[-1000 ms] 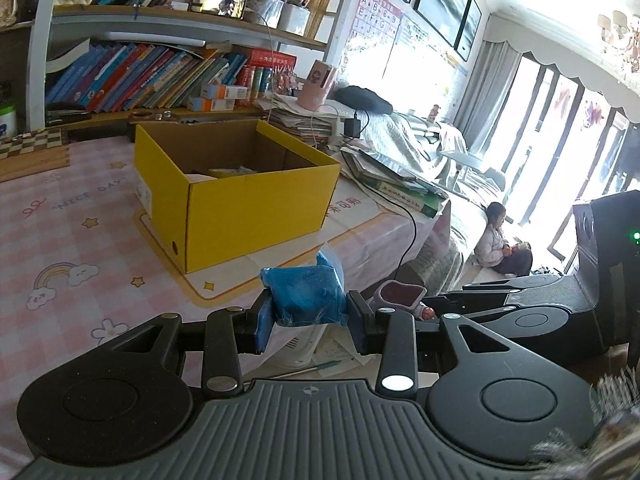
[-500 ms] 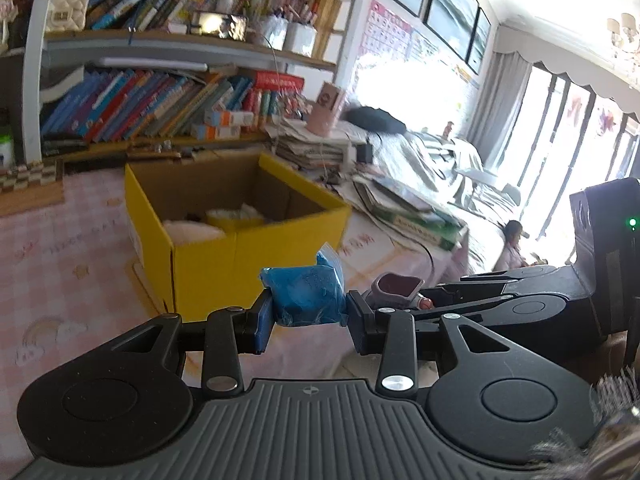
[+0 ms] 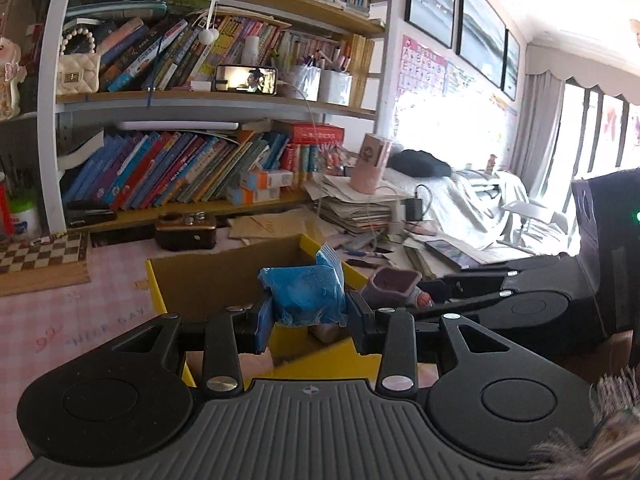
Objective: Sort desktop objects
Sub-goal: 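Lift and carry the blue bag and toy car toward the yellow box, then lower the bag and toy car into the yellow box and open both grippers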
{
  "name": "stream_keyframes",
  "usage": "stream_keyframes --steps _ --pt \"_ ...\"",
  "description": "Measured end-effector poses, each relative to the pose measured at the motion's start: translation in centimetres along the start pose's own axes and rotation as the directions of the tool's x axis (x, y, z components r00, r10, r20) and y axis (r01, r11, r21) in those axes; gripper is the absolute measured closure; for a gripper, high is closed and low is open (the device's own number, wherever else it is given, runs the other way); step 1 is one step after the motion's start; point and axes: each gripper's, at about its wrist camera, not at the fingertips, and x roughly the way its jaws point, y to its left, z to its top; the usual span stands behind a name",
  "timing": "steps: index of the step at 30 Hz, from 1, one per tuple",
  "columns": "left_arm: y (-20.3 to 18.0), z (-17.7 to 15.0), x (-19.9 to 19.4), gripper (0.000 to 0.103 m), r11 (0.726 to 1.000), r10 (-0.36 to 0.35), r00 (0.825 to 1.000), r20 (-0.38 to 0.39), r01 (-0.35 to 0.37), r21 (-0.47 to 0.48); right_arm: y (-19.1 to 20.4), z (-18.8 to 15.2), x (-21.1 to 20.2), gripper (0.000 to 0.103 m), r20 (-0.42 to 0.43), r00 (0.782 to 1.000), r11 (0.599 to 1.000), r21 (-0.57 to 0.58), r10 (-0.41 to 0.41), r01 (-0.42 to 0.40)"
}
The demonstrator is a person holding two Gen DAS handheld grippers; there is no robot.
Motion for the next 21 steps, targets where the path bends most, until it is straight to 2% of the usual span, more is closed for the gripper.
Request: stream_keyframes --steps 5,11,16,21 --pt "0.6 0.8 3.3 0.068 0.999 0.035 0.999 -0.034 -0.035 0.006 -1.5 1.5 3.3 0.06 -0.018 1.0 0.998 -0.063 0.021 -0.022" --pt "2.0 1.3 7.9 0.068 0.996 0.094 0.991 -0.099 -0.093 0.014 -1.9 2.1 8.0 0.06 -0.094 0.995 0.981 -0.187 0.034 -0.051" --pt "3.2 1.8 12.1 0.068 0.992 0.12 0.978 -0.171 -0.123 -0.004 -1.6 2.6 11.6 0.06 -0.162 0.986 0.945 -0.317 0.029 -0.08" --pt "3.7 1.8 15.1 0.068 0.989 0.141 0.961 -0.239 -0.146 -0.003 -0.8 2.7 15.0 0.06 -0.248 0.969 0.879 -0.458 0.015 -0.131"
